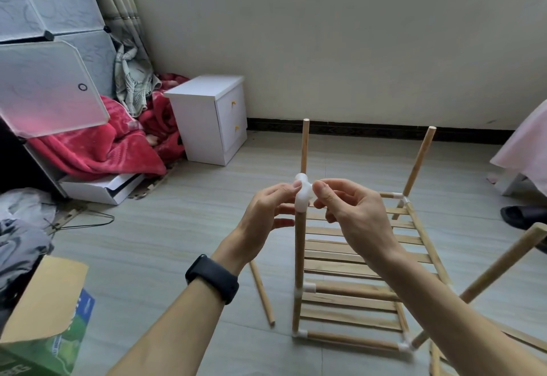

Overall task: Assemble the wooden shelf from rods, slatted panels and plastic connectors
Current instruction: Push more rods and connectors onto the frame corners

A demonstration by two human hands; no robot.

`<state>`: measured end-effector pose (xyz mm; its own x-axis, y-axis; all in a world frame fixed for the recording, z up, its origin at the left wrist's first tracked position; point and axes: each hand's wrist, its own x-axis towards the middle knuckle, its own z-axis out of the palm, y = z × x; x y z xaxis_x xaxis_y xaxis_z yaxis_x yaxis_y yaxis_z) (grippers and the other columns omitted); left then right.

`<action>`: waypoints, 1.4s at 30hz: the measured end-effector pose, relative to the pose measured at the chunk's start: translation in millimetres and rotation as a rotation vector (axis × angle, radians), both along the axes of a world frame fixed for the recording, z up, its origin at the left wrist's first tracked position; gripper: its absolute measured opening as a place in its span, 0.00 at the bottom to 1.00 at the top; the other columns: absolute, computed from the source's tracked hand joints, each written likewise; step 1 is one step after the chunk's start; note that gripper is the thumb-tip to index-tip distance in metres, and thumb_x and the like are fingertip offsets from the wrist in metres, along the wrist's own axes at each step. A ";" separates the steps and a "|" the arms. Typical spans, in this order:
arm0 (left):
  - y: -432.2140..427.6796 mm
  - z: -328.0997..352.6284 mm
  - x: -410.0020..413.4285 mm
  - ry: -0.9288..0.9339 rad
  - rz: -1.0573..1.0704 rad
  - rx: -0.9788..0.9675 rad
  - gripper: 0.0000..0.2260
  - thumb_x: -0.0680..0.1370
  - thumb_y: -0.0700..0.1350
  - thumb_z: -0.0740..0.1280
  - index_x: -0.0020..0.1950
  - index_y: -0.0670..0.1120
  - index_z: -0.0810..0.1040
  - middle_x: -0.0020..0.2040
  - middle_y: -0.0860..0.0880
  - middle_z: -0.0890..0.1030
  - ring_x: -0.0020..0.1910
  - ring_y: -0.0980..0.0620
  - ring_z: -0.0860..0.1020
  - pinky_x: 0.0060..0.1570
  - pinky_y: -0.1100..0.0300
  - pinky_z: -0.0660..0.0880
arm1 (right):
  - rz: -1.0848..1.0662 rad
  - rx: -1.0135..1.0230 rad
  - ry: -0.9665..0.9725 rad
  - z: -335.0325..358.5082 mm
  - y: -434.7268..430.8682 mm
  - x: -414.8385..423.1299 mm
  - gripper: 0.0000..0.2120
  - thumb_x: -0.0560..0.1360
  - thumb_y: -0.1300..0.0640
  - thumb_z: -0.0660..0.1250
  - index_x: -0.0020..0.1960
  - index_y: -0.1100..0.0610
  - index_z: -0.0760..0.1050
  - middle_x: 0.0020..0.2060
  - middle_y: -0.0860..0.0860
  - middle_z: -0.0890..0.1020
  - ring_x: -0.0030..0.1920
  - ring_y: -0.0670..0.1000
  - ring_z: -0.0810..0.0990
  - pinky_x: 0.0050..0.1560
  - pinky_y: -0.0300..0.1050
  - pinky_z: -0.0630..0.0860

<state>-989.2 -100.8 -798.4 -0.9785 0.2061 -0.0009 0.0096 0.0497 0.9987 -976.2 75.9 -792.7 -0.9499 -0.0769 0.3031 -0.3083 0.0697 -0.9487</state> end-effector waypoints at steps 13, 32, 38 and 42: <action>-4.6 -2.5 2.7 -0.024 -0.052 0.027 0.17 0.72 0.64 0.63 0.49 0.57 0.86 0.50 0.50 0.86 0.50 0.53 0.84 0.58 0.49 0.77 | 0.004 0.005 -0.008 -2.6 -1.1 3.8 0.16 0.74 0.45 0.71 0.52 0.57 0.83 0.40 0.50 0.86 0.39 0.45 0.84 0.39 0.38 0.79; -1.0 -15.1 3.0 -0.027 -0.048 0.104 0.21 0.76 0.62 0.61 0.57 0.48 0.81 0.49 0.46 0.85 0.50 0.47 0.84 0.56 0.48 0.77 | -0.017 0.041 -0.030 -1.1 -2.9 6.2 0.18 0.72 0.44 0.71 0.52 0.58 0.81 0.37 0.47 0.86 0.38 0.46 0.85 0.35 0.39 0.78; -1.5 -14.6 0.9 -0.018 -0.042 0.085 0.23 0.76 0.63 0.60 0.58 0.49 0.80 0.48 0.47 0.86 0.48 0.49 0.84 0.54 0.50 0.76 | -0.040 0.024 -0.021 -2.4 -8.5 5.8 0.18 0.73 0.44 0.71 0.51 0.59 0.81 0.36 0.46 0.85 0.36 0.46 0.84 0.33 0.39 0.78; 0.1 -16.6 2.7 -0.009 -0.045 0.064 0.24 0.76 0.65 0.59 0.59 0.50 0.80 0.48 0.48 0.86 0.49 0.51 0.84 0.54 0.51 0.76 | -0.023 0.012 -0.021 -3.2 -7.5 6.1 0.17 0.73 0.45 0.71 0.51 0.59 0.81 0.36 0.47 0.85 0.36 0.46 0.83 0.34 0.41 0.79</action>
